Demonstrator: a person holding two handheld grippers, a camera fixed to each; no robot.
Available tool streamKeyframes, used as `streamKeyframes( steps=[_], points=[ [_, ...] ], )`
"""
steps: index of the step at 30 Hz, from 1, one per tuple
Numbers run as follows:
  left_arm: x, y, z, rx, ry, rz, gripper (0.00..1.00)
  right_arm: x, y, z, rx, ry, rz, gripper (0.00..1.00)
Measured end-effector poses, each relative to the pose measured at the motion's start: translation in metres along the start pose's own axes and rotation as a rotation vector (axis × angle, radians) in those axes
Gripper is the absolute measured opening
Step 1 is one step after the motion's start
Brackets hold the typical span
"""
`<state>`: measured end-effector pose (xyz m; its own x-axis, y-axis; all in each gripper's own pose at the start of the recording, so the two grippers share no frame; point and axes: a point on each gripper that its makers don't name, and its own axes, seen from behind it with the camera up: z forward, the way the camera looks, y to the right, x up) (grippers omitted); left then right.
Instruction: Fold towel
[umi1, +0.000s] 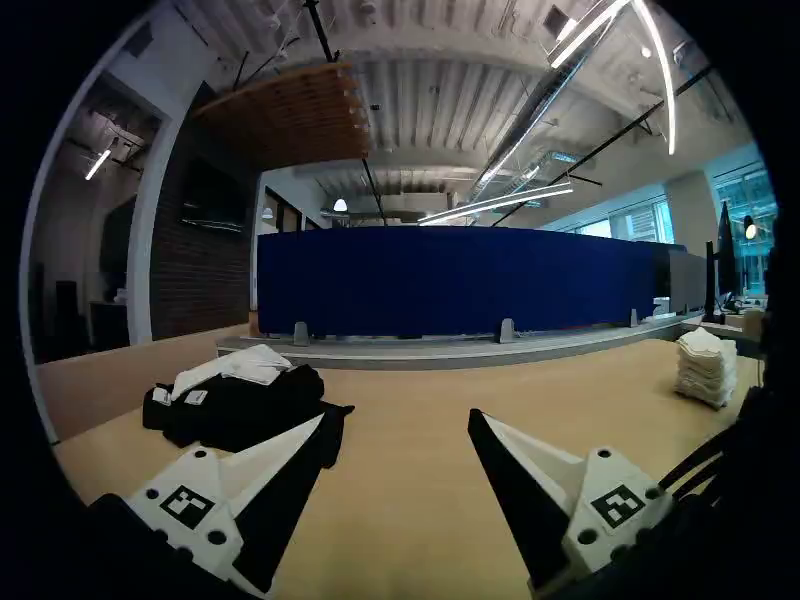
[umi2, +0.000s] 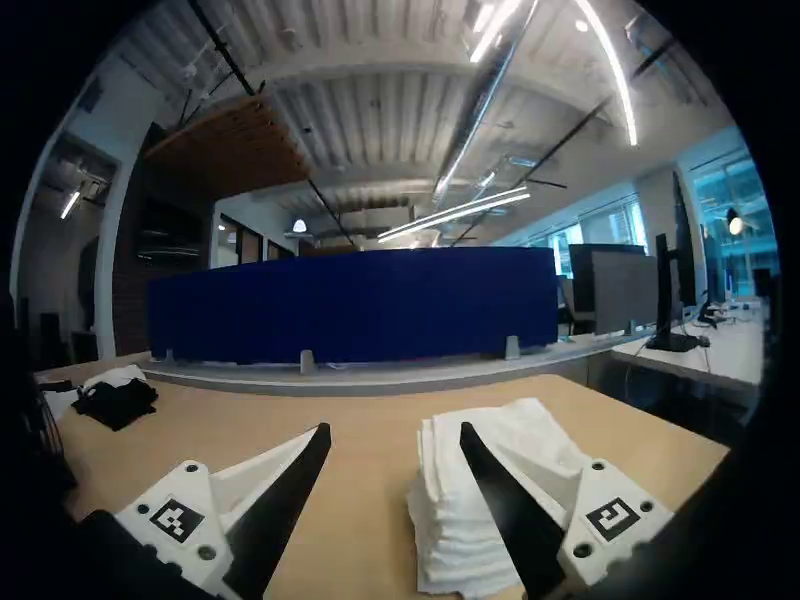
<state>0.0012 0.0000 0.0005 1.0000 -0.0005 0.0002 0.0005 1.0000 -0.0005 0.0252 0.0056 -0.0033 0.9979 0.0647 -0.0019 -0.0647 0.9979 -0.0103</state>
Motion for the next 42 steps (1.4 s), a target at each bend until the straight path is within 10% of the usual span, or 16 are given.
streamKeyframes(
  steps=[42],
  points=[
    [0.000,0.000,0.001,0.000,0.000,0.000,0.98,-0.026,-0.001,0.002,-0.008,-0.002,-0.066,1.00]
  ],
)
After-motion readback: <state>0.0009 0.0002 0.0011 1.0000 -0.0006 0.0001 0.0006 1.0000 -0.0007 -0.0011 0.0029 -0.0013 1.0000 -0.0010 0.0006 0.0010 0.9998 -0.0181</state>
